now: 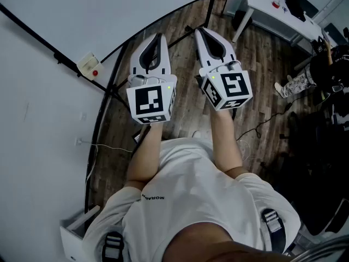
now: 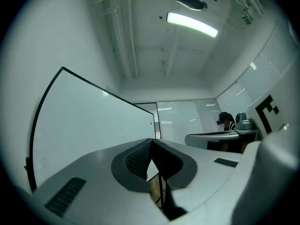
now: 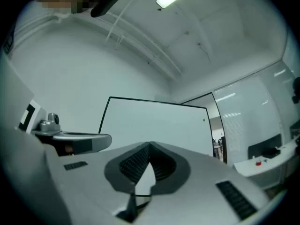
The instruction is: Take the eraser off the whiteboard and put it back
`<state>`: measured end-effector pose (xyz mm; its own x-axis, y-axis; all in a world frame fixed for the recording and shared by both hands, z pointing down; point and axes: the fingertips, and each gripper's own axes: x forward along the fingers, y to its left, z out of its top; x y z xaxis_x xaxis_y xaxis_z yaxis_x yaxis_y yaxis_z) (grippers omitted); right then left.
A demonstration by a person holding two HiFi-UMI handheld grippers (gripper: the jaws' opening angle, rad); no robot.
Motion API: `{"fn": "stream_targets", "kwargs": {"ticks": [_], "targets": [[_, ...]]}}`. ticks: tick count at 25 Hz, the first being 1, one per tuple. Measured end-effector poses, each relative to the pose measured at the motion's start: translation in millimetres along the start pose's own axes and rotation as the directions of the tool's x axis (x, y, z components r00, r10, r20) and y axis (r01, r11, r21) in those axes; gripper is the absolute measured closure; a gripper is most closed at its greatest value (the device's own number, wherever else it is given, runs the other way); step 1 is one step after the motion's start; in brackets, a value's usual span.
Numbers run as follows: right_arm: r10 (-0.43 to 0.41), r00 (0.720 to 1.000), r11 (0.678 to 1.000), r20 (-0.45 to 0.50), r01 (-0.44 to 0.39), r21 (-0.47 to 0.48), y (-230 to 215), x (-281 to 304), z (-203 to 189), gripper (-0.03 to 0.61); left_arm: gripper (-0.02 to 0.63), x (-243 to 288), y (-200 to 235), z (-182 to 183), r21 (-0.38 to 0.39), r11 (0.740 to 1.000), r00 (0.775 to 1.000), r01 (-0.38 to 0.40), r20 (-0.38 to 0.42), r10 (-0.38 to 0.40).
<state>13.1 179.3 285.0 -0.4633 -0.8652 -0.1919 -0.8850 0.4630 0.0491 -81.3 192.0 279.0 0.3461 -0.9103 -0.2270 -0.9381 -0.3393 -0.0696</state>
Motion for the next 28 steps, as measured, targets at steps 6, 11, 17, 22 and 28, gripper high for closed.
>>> {"fn": "stream_targets", "kwargs": {"ticks": [6,11,17,22,28], "targets": [[0.018,1.000,1.000,0.003,-0.018,-0.004,-11,-2,0,0.566,0.611,8,-12,-3,0.007,1.000,1.000,-0.004,-0.012,0.004],[0.042,0.999,0.999,0.023,-0.042,-0.005,-22,-6,1,0.566,0.611,15,-26,-8,0.017,1.000,1.000,-0.018,-0.020,0.019],[0.070,0.997,0.997,0.020,-0.070,0.013,-48,-14,-4,0.566,0.611,27,-50,-16,0.024,0.999,0.999,-0.040,-0.035,0.041],[0.112,0.994,0.994,0.009,-0.112,0.014,-71,-21,-14,0.566,0.611,36,-75,-28,0.047,0.996,0.996,-0.070,-0.050,0.072],[0.140,0.990,0.990,0.016,-0.140,0.027,-92,-24,-23,0.566,0.611,41,-90,-42,0.066,0.993,0.991,-0.098,-0.085,0.104]]}}
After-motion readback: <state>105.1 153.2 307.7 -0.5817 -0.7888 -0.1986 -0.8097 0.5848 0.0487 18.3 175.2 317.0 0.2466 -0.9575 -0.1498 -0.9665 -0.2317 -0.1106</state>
